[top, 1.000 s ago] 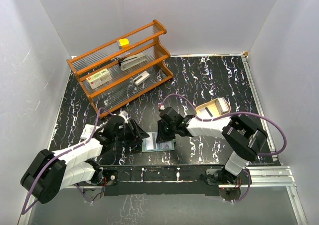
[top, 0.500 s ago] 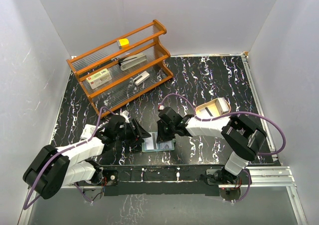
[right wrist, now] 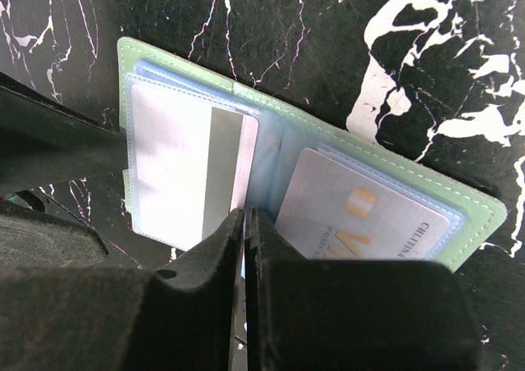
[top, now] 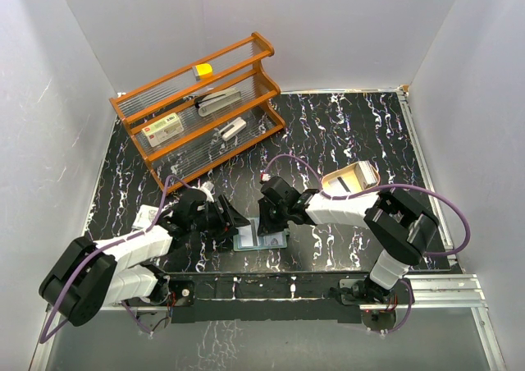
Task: Put the credit cards into the card holder
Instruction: Turn over the card slot in the card holder.
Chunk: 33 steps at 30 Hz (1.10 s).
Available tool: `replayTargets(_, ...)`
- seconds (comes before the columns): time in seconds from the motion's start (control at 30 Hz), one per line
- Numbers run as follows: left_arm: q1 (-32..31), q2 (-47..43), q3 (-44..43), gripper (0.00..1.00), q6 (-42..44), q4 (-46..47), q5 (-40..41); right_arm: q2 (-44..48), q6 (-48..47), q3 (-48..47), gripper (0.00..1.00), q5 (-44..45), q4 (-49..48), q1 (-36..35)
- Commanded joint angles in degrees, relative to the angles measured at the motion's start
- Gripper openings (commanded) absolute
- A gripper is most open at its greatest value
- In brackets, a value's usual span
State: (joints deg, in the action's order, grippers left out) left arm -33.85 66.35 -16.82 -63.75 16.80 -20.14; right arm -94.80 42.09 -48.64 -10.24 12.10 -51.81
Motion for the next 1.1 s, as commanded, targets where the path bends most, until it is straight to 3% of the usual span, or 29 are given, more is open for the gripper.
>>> replayTargets(0.0,0.36,0.38,-0.96,0.59,-0.44,1.93,-1.5,-1.36,-1.06,-0.19,0.04,1.85,-0.05,-0.72)
replayTargets(0.83,-0.88,0.99,0.42,0.59,-8.42,12.74,-5.03,0.89,-0.28,3.61,0.07,-0.53,-9.1,-0.79)
replayTargets(1.07,-2.0,1.4,-1.19,0.59,-8.33,11.6,-4.01,4.06,-0.06,4.6,0.09,1.05,-9.43,-0.71)
